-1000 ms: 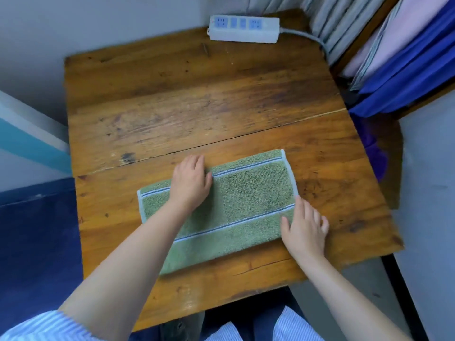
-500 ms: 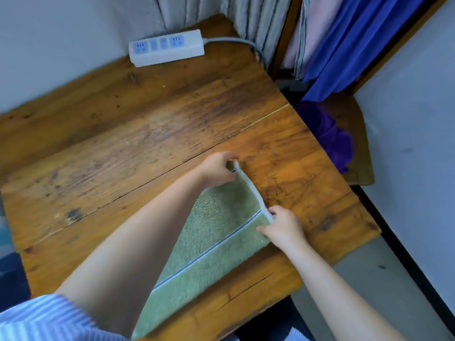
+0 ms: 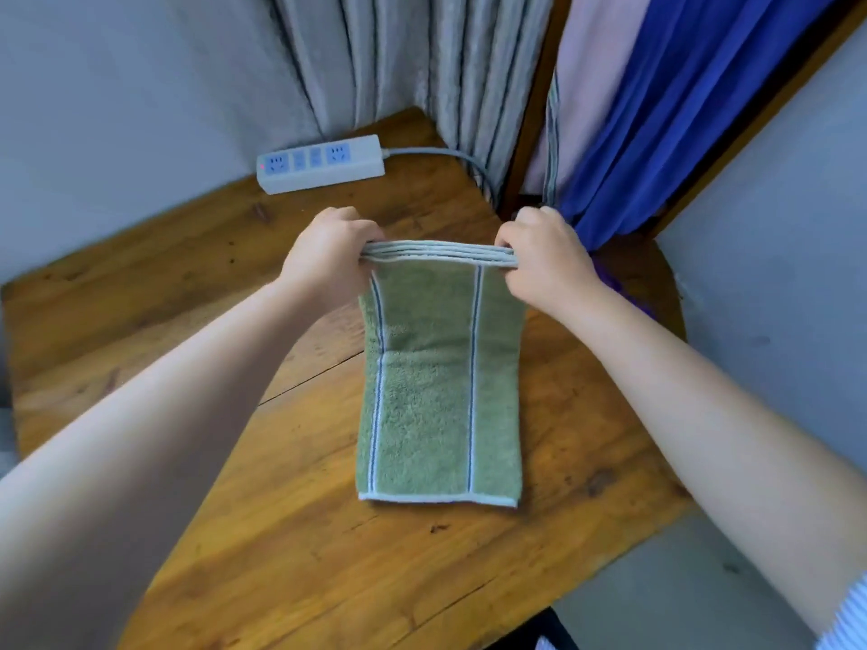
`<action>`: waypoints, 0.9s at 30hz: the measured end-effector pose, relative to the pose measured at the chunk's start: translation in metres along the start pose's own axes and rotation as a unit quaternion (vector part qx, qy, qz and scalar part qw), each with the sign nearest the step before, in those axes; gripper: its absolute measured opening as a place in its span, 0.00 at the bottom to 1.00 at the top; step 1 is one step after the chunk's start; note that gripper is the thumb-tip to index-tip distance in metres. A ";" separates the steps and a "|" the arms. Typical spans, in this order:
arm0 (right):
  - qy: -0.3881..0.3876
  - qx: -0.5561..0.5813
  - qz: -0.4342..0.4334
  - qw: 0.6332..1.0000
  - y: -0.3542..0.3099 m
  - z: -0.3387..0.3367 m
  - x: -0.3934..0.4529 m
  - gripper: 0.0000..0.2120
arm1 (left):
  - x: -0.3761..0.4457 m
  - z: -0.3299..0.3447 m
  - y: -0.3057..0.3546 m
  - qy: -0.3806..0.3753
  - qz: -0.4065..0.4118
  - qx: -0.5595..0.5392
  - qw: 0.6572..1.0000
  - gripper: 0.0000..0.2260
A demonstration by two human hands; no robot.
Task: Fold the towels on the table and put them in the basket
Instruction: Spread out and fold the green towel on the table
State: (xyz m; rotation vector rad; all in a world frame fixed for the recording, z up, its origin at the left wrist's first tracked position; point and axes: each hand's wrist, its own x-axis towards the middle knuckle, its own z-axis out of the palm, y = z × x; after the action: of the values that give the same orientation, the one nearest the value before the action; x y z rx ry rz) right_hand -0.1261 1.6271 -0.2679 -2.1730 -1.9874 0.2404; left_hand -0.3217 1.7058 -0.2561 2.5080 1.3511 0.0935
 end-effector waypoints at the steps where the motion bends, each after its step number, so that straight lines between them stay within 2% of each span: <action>1: 0.048 0.000 -0.035 0.998 0.000 -0.002 0.000 0.08 | -0.009 -0.003 -0.001 0.027 0.006 0.000 1.000 0.11; 3: 0.103 0.008 -0.090 0.991 0.000 -0.002 -0.010 0.10 | -0.032 0.000 -0.005 0.086 0.056 0.009 0.995 0.08; 4: 0.104 0.007 -0.110 0.988 0.000 0.000 -0.019 0.11 | -0.044 0.003 -0.006 0.088 0.086 0.016 0.992 0.07; 7: 0.054 0.000 -0.170 0.984 -0.002 0.016 -0.057 0.15 | -0.087 0.027 -0.013 0.035 0.157 0.030 0.987 0.12; 10: 0.006 -0.004 -0.209 0.978 0.001 0.036 -0.092 0.19 | -0.123 0.055 -0.007 -0.042 0.193 0.043 0.979 0.11; 14: -0.014 0.011 -0.223 0.975 0.007 0.059 -0.126 0.20 | -0.145 0.085 0.002 -0.059 0.215 0.036 0.974 0.15; 17: -0.023 0.004 -0.203 0.979 0.013 0.071 -0.141 0.19 | -0.156 0.101 0.007 -0.059 0.208 0.040 0.976 0.14; 20: -0.035 -0.004 -0.195 0.980 0.017 0.079 -0.148 0.19 | -0.161 0.106 0.010 -0.106 0.188 0.057 0.975 0.06; 24: -0.045 -0.021 -0.189 0.981 0.016 0.089 -0.156 0.17 | -0.163 0.118 0.011 -0.131 0.164 0.075 0.975 0.18; 27: -0.074 -0.034 -0.185 0.979 0.018 0.095 -0.163 0.21 | -0.168 0.124 0.012 -0.180 0.116 0.078 0.974 0.14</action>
State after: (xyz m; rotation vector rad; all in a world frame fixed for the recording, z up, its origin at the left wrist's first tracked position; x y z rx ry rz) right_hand -0.1461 1.4660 -0.3660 -1.8195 -2.4661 0.2865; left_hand -0.3817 1.5332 -0.3573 2.6353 0.9516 -0.4147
